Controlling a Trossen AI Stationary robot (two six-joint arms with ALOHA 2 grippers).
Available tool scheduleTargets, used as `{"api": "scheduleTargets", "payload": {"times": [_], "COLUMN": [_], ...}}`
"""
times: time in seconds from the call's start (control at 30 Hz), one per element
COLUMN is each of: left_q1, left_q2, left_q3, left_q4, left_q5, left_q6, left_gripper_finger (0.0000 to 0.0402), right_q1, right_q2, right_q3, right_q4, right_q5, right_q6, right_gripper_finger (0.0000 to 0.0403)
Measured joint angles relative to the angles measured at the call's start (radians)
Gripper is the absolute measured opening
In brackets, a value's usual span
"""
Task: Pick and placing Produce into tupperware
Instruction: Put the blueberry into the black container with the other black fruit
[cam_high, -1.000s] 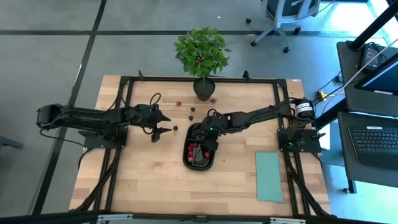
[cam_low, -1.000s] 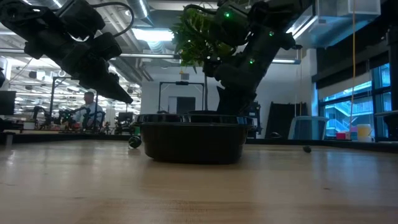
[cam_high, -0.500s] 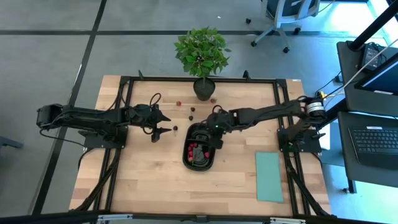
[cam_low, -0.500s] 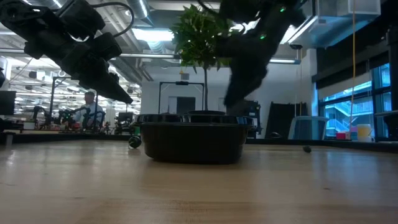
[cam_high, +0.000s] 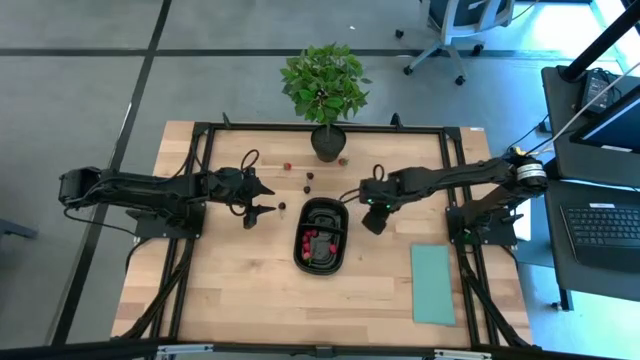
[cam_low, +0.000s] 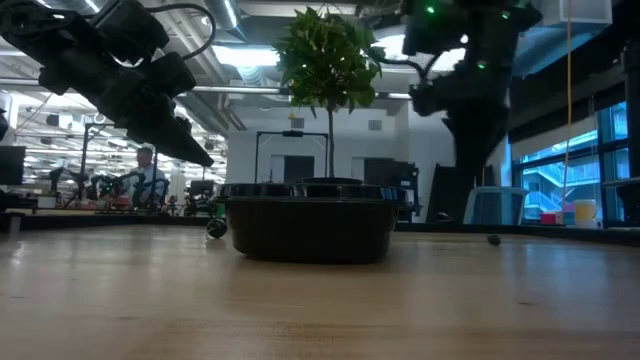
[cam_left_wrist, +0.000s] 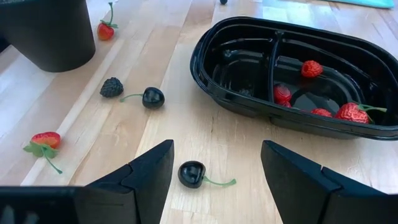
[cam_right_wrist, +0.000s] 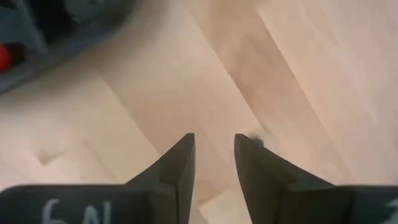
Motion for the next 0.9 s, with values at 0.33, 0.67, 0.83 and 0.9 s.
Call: {"api": "scheduleTargets", "payload": {"times": [0.33,0.67,0.83,0.9], "left_q1": [0.0,0.0,0.0,0.0], "left_q2": [0.0,0.0,0.0,0.0], "left_q3": [0.0,0.0,0.0,0.0], "left_q4": [0.0,0.0,0.0,0.0], "left_q5": [0.0,0.0,0.0,0.0], "left_q6": [0.0,0.0,0.0,0.0], "left_gripper_finger": [0.0236,0.0236,0.0236,0.0236], "right_q1": [-0.094,-0.103,-0.103,-0.103], "right_q2": [-0.103,-0.103,-0.098,-0.098], "right_q3": [-0.212,-0.282,-0.282,-0.282], "right_q4": [0.101,0.215,0.24,0.239], "right_q5": [0.002,0.001,0.001,0.001], "right_q6": [0.232,0.181,0.179,0.179], "right_gripper_finger": [0.0115,0.0115,0.0115,0.0115]}}
